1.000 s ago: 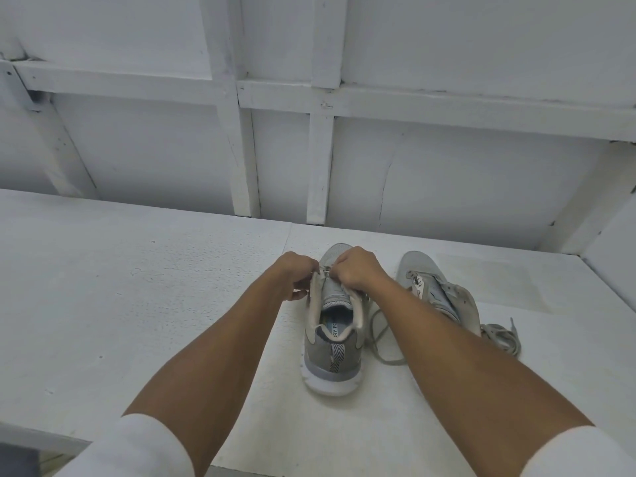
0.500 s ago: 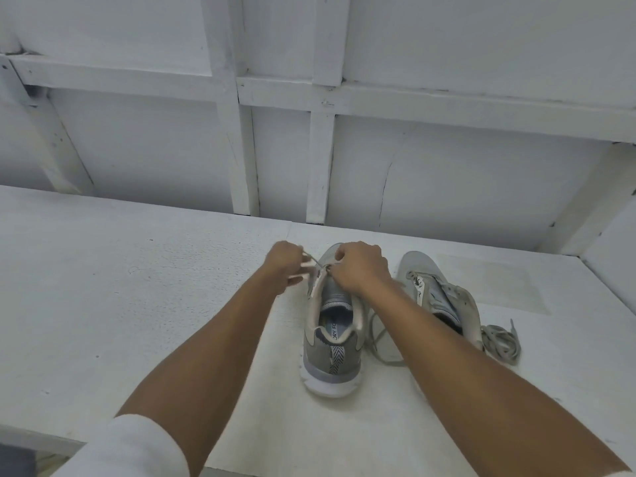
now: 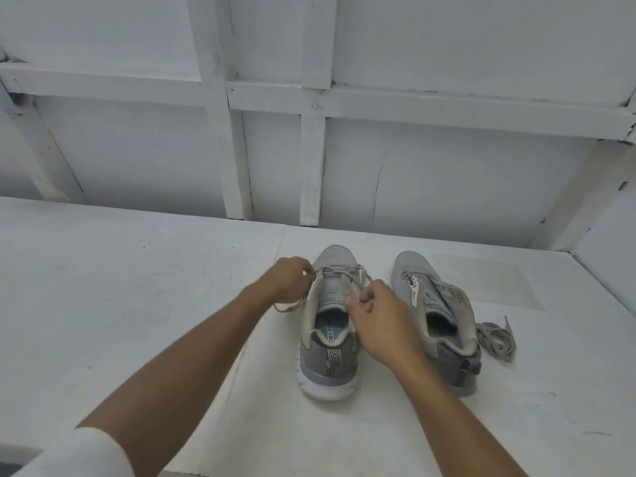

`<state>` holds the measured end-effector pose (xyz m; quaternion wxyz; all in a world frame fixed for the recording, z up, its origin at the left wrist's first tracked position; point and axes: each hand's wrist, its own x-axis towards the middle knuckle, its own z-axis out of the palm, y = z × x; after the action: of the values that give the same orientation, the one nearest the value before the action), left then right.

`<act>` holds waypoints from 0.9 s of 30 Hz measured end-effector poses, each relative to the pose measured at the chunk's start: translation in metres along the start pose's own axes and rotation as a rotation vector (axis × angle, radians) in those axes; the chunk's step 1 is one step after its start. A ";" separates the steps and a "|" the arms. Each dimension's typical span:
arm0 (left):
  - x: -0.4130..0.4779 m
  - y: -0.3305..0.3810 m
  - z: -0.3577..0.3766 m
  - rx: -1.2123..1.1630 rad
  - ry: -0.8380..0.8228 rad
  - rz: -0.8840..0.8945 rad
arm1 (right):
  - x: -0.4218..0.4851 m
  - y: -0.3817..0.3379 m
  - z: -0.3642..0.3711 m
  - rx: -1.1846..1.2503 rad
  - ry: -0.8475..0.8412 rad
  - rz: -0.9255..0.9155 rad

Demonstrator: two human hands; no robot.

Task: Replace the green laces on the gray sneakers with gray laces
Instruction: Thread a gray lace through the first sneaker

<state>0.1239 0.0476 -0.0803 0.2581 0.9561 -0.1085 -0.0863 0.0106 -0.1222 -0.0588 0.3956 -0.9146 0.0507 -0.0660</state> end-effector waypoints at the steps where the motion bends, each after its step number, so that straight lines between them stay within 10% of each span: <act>1: 0.001 0.002 0.002 0.085 0.033 0.007 | -0.001 0.000 0.000 0.009 0.007 0.001; 9: 0.021 -0.062 -0.111 0.024 0.579 -0.368 | -0.005 0.006 0.004 0.090 0.031 0.022; 16: 0.008 0.001 -0.019 0.096 0.056 0.000 | -0.004 0.007 0.006 0.111 0.039 0.017; 27: 0.011 -0.019 -0.073 0.219 0.297 -0.122 | -0.004 0.008 0.008 0.125 0.036 0.018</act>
<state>0.1538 0.0958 -0.0290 0.1600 0.9855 -0.0200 0.0524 0.0071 -0.1213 -0.0700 0.4517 -0.8863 0.0618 -0.0819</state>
